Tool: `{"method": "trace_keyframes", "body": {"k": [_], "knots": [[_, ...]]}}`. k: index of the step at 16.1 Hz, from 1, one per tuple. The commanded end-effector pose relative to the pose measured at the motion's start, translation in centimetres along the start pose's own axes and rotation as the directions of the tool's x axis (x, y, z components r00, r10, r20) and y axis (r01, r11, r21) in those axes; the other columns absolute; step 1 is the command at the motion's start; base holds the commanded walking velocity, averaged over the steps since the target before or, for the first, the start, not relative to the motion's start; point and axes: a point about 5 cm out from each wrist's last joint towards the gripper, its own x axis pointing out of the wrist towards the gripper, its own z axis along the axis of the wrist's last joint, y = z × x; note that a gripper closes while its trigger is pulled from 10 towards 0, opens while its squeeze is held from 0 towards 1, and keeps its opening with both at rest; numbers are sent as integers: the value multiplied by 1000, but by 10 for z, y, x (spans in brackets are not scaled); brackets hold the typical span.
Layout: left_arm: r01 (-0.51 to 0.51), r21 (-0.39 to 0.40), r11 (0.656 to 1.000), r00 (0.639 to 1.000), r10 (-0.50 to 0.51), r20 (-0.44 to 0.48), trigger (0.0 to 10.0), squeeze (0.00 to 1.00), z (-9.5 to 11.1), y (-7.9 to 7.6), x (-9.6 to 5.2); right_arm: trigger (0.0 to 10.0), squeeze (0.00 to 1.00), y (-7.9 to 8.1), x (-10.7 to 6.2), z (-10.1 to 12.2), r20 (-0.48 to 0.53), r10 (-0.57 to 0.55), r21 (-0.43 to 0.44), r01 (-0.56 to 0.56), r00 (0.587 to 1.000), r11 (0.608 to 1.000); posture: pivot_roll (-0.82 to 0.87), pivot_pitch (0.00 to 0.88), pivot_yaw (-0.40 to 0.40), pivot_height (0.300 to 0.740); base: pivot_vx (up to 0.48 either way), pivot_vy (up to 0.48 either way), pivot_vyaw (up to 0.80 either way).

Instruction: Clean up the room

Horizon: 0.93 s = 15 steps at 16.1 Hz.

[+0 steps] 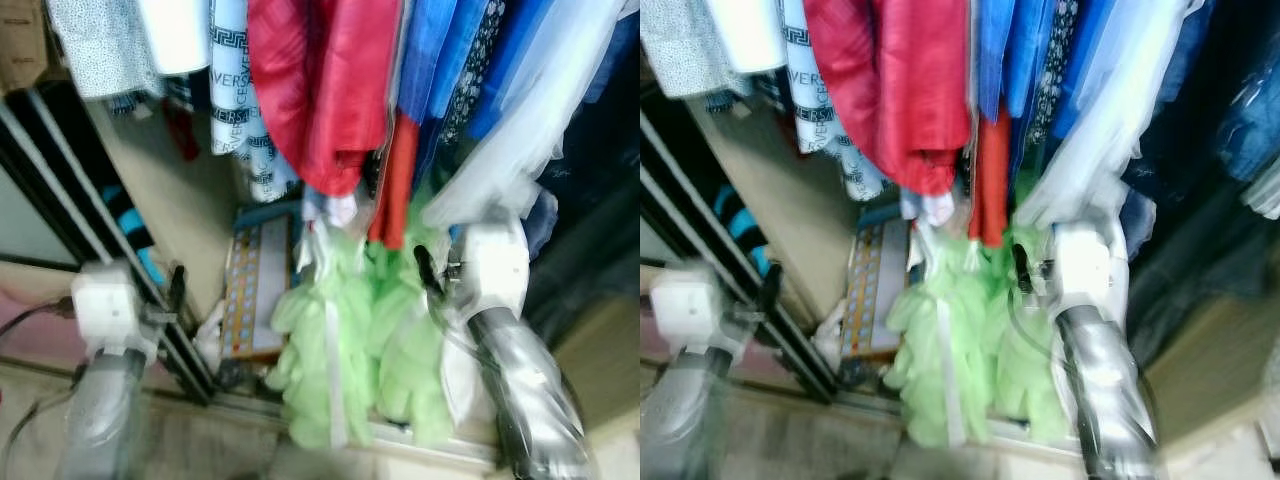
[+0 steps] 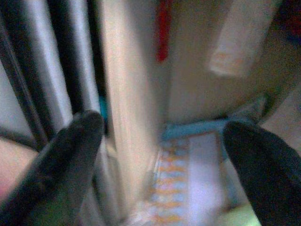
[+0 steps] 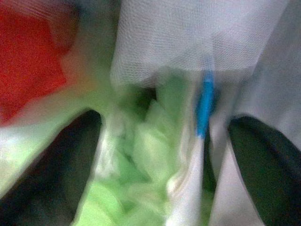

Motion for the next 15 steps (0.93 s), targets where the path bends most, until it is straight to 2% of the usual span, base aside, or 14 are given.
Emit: {"method": "trace_keyframes", "body": {"k": [1, 4, 6, 7, 8, 10, 12, 13, 15], "knots": [[25, 0, 1000, 998, -25, -61, 10000, 0, -12, -3, -11, 10000, 0, 8, -14, -15, -9, 24, 4, -24, 1000, 1000, 31, 0, 34, 740, 0, 0, 0], [13, 63, 998, 1000, -12, -18, 10000, 0, -7, 8, -14, 10000, 0, 10, -21, -15, 16, 31, -28, -30, 999, 999, 25, 0, 52, 740, 0, 0, 0], [-42, 57, 997, 999, 43, -11, 10000, 0, -13, 16, -26, 10000, 0, 5, -29, -23, -13, 31, -47, -32, 999, 998, 36, 0, 35, 740, 0, 0, 0], [-76, 88, 993, 996, 80, -42, 10000, 0, -20, 18, -31, 10000, 0, 2, -30, -31, -16, 29, -68, -30, 999, 997, 40, 0, 34, 740, 0, 0, 0], [-78, 83, 993, 994, 84, -65, 10000, 0, -24, 18, -37, 10000, 0, 1, -36, -31, -8, 22, -74, -23, 1000, 997, 42, 0, 31, 740, 0, 0, 0], [-60, 88, 994, 991, 70, -111, 10000, 0, -32, 16, -58, 10000, 0, -4, -58, -30, 18, 30, -152, -27, 999, 988, 42, 0, 28, 740, 0, 0, 0], [-80, 79, 994, 987, 90, -131, 10000, 0, -36, 16, -67, 10000, 0, -8, -65, -32, 9, 30, -181, -28, 999, 983, 30, 0, 30, 740, 0, 0, 394], [-100, 68, 993, 986, 108, -128, 10000, 0, -36, 15, -66, 10000, 0, -8, -65, -33, 2, 38, -200, -37, 999, 979, 30, 0, 30, 740, 0, 0, 788], [-64, 23, 998, 989, 67, -129, 10000, 0, -35, -5, -53, 10000, 0, 1, -61, -34, 15, 80, -199, -75, 997, 977, 23, 0, 14, 740, 0, 0, 791]]}}
